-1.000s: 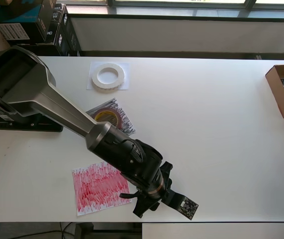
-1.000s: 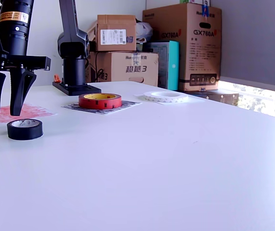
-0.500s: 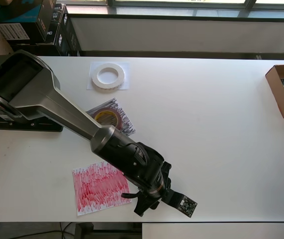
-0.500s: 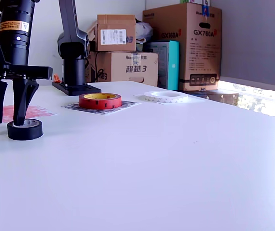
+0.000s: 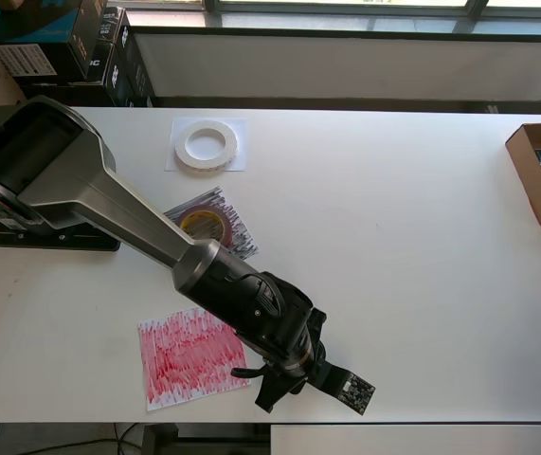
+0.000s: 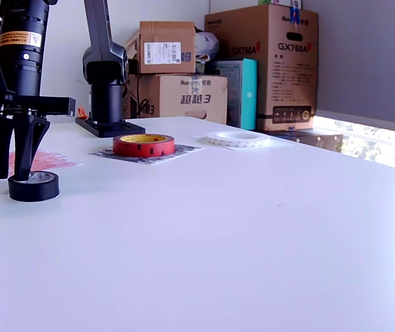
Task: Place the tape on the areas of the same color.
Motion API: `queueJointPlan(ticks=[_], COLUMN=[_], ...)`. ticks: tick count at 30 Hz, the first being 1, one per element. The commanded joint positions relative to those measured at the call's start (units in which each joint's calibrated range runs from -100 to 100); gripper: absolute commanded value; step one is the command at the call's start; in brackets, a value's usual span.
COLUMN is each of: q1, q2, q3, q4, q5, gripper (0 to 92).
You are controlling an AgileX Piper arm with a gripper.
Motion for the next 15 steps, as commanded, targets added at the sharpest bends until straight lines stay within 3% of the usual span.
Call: queueJointPlan(ticks=[1,10,15], q1=[-0.4,-0.5,-0.6], q2=[0.3,0.3,0.3], q3=[-0.2,-0.2,-0.1], q4=[0.1,0.1,0.1], q5=[0.1,0.0,-1.1], gripper=[24.8,2.8,1.4])
